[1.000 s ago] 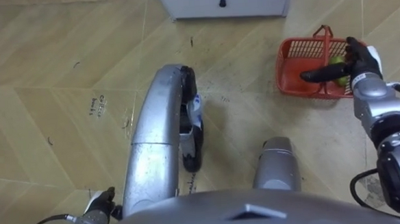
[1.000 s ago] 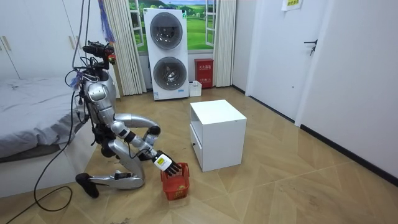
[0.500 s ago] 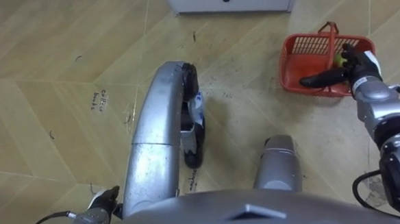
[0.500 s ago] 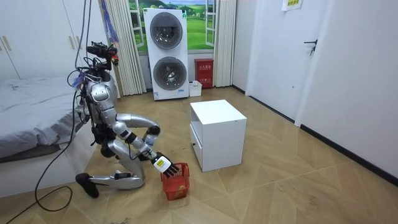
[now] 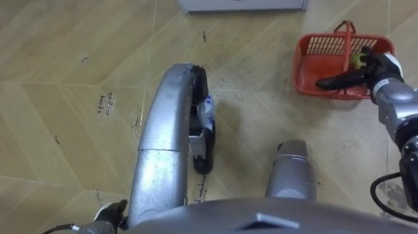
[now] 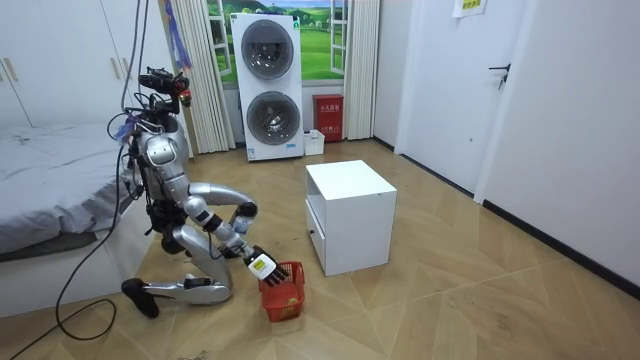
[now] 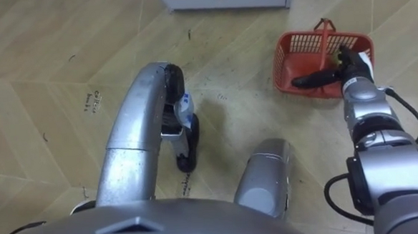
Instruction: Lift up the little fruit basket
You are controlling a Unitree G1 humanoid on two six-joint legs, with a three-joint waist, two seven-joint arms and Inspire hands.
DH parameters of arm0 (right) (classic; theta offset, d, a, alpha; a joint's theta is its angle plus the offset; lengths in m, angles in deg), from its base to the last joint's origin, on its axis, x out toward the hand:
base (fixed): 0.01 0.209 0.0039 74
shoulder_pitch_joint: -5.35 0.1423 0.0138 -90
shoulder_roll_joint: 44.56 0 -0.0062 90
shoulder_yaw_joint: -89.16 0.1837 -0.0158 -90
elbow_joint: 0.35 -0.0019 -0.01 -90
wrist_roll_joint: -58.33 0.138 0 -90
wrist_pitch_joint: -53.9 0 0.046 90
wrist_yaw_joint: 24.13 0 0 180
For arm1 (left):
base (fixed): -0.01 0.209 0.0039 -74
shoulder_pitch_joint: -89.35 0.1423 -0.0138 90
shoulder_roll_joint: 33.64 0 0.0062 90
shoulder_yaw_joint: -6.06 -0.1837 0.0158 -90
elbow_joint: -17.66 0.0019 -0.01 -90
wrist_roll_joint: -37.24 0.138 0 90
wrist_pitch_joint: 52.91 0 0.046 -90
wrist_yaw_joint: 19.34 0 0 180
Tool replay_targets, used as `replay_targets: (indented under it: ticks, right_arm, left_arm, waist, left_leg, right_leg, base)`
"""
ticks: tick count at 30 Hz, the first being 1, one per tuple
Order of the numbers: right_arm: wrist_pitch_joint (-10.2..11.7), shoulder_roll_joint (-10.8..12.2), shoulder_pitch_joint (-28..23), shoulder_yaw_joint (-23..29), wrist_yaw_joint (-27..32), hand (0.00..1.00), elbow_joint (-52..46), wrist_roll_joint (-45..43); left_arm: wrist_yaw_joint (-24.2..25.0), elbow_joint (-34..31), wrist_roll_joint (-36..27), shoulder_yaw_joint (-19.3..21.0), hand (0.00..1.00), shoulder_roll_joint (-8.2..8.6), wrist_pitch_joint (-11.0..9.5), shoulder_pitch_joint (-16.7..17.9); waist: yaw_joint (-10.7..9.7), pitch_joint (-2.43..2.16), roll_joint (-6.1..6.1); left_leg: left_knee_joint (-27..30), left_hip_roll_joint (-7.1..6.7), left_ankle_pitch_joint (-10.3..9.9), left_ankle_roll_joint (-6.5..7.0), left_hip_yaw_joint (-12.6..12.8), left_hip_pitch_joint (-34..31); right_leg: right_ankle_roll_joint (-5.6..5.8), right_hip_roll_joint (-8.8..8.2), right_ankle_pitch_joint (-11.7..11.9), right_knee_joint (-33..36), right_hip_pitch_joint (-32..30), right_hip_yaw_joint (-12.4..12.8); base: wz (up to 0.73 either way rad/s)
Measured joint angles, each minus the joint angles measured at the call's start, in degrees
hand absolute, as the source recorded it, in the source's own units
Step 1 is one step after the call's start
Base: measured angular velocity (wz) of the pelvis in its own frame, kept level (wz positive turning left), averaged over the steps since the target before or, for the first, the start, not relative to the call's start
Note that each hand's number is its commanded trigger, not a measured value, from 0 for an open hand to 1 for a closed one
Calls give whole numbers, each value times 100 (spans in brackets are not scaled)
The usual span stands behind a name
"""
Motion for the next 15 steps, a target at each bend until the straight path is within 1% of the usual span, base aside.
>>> replay_targets:
  ticks: [4, 7, 11, 15]
  right_arm:
    - [0, -3, 39, -1, -71, 100, 3, 176]
    - [-7, -6, 39, -2, -112, 100, 61, 208]
    - [-28, -5, 39, -3, -159, 100, 231, 211]
    - [-69, -8, 39, -4, -188, 100, 296, 263]
  left_arm:
    - [84, -8, -7, -6, 0, 0, 48, 1]
    - [123, -78, -154, -94, 0, 0, 71, 3]
    - [161, -159, -219, -135, 0, 2, 71, 2]
    - [215, -198, -220, -211, 0, 5, 70, -18]
  waist:
    - [22, 2, -4]
    - [72, -1, 1]
    - [125, -5, 9]
    - [125, -8, 14]
  left_leg:
    - [-9, -1, 4, -7, 0, 1]
    - [-7, -2, 4, -7, 2, -1]
    - [-7, -9, 4, -7, 3, -1]
    - [-7, -9, 5, -8, 2, 1]
  right_leg:
    - [1, 2, 0, 0, -3, -2]
    - [0, 1, 0, 0, -1, -3]
    - [1, -4, -1, 1, 2, -9]
    - [1, -6, -1, 2, 1, -10]
  base:
    - [0]
    - [0]
    - [0]
    - [0]
